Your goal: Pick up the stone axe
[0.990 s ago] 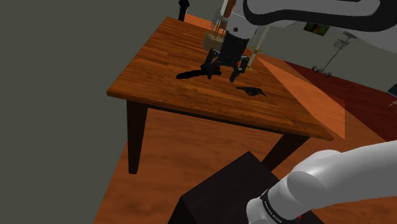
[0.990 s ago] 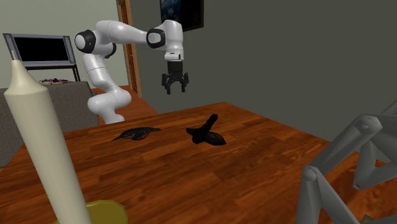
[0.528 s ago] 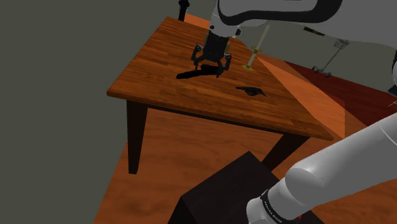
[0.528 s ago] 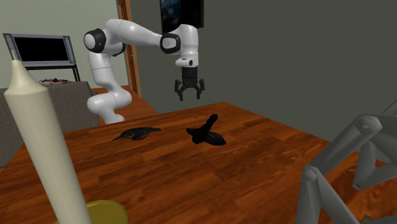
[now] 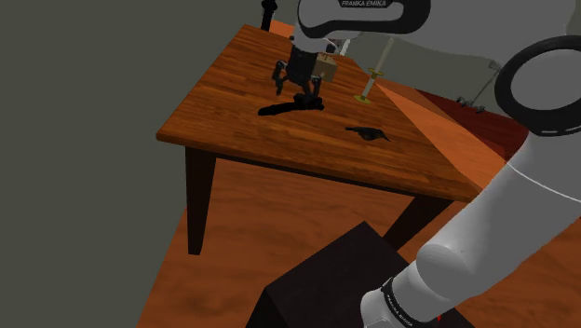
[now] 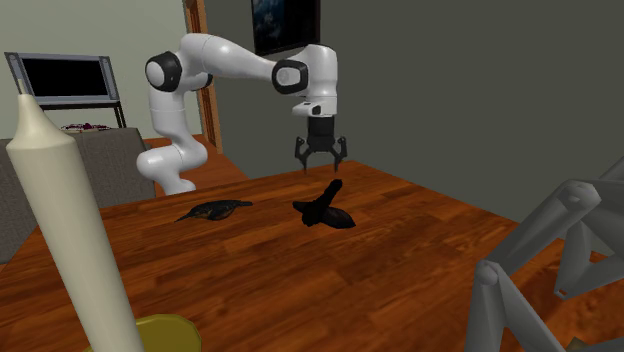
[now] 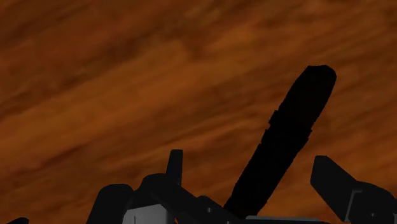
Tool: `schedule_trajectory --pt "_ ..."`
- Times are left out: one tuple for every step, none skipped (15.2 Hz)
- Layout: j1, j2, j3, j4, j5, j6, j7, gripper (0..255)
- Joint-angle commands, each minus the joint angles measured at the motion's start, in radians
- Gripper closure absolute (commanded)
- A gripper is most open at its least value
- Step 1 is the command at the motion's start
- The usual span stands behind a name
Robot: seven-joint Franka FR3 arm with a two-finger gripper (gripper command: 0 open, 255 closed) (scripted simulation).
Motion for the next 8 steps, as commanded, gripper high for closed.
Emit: schedule_trajectory --pt "-0.004 0.07 -0.014 0.073 -0.021 -0.004 0.079 0" --pt "-0.005 0.102 -0.023 0.109 -0.029 -0.008 0.114 0" --pt "-0.005 0.135 -0.033 0.145 -0.036 -0.012 0.149 0" --pt "-0.005 0.151 -0.038 0.164 -0.039 -0.015 0.166 0" --pt "-0.005 0.151 -0.039 0.152 -0.04 -0.002 0.167 0" --pt "-0.006 0.152 -0.039 0.139 -0.04 0.011 0.168 0" --pt "-0.006 0.153 -0.039 0.127 -0.041 0.024 0.169 0" --pt "-0.006 0.154 -0.04 0.116 -0.042 0.037 0.17 0"
